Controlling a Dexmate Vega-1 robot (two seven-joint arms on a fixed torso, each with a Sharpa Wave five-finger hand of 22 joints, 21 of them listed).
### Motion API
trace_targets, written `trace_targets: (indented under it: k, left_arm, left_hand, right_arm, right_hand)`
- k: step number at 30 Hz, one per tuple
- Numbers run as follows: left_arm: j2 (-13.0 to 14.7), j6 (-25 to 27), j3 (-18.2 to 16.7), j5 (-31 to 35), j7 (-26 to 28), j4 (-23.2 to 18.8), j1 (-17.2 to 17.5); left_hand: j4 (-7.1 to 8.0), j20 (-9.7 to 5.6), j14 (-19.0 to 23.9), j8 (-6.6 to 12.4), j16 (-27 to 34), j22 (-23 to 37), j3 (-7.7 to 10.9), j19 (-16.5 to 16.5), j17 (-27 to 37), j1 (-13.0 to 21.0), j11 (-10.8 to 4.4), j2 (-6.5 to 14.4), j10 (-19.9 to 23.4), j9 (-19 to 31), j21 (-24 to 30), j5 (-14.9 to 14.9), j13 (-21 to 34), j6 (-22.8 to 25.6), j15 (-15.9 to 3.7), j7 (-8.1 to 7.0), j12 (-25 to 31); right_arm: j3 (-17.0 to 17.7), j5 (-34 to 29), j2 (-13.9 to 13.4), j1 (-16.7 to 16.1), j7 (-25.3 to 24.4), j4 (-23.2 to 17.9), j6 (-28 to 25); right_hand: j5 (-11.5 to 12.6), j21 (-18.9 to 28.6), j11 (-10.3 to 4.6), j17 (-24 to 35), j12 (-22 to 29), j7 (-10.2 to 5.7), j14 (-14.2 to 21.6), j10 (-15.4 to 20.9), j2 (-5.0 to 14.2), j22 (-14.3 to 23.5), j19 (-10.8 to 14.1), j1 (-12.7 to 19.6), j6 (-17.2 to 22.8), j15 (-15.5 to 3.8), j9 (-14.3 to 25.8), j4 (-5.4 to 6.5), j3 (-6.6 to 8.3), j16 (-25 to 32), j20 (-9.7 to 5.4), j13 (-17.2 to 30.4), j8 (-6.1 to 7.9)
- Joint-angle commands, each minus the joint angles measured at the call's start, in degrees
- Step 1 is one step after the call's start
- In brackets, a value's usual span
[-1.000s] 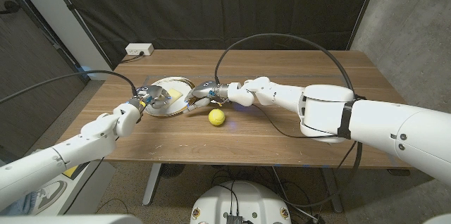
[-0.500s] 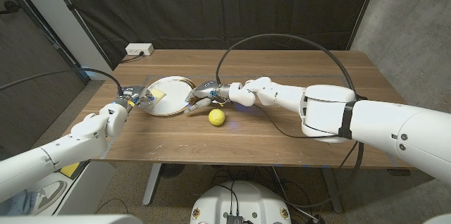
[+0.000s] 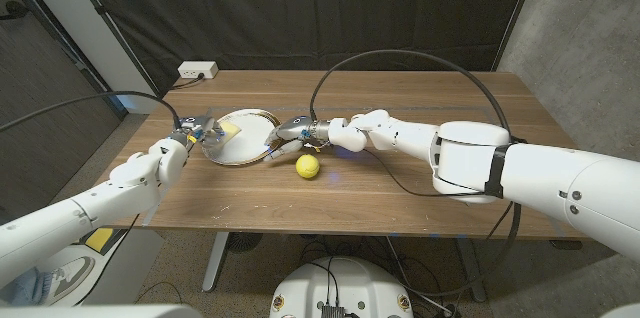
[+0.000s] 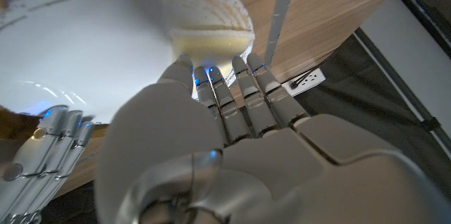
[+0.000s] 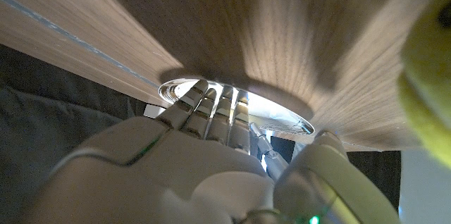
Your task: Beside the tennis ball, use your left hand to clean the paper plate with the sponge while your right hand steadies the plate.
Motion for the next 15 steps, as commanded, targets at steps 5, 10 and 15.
trace_targets:
  k: [5, 10, 15]
  left_arm:
    - [-3.91, -8.3, 3.11, 3.68, -2.95, 1.51, -5.53]
    - [-5.11, -9.71, 3.67, 4.03, -3.34, 2.48, -6.16]
    - [-6.06, -10.17, 3.99, 4.32, -3.49, 2.96, -6.36]
  left_hand:
    - [0.49, -1.43, -0.11, -0.41, -0.12, 0.11, -0.01, -0.35, 0.11, -0.48, -0.19, -0.33, 0.26, 0.15, 0.25, -0.18, 0.1, 0.06, -5.72, -0.1, -0.17]
    - [0.52, -1.32, -0.17, -0.56, -0.16, 0.11, 0.03, -0.5, 0.13, -0.51, -0.07, -0.25, 0.11, 0.15, 0.22, -0.15, 0.11, -0.19, -5.63, 0.03, -0.26]
    - [0.54, -1.33, -0.12, -0.59, -0.15, 0.11, 0.08, -0.46, 0.14, -0.52, -0.09, -0.2, 0.1, 0.16, 0.26, -0.13, 0.11, -0.15, -5.67, -0.03, -0.29]
  right_arm:
    - [1.78, -1.31, -1.6, -0.66, 1.1, -2.55, 1.25]
    - [2.09, -1.75, -2.06, -0.85, 1.51, -3.44, 1.46]
    - [2.65, -1.96, -2.61, -1.14, 2.35, -4.54, 1.22]
  right_hand:
    - [0.15, -0.11, -0.11, 0.15, 0.13, -0.13, 0.57, 0.73, 0.4, 0.0, 0.4, 0.49, 0.64, -0.85, 0.2, -0.09, 0.12, -0.01, -3.25, 0.19, 0.36]
    - [0.13, -0.13, -0.07, 0.16, 0.11, -0.16, 0.6, 0.79, 0.42, 0.01, 0.42, 0.49, 0.66, -0.87, 0.2, -0.11, 0.12, -0.02, -3.24, 0.19, 0.32]
    - [0.11, -0.14, -0.01, 0.16, 0.08, -0.18, 0.65, 0.83, 0.44, 0.01, 0.44, 0.5, 0.76, -0.86, 0.2, -0.14, 0.12, -0.02, -3.2, 0.19, 0.3]
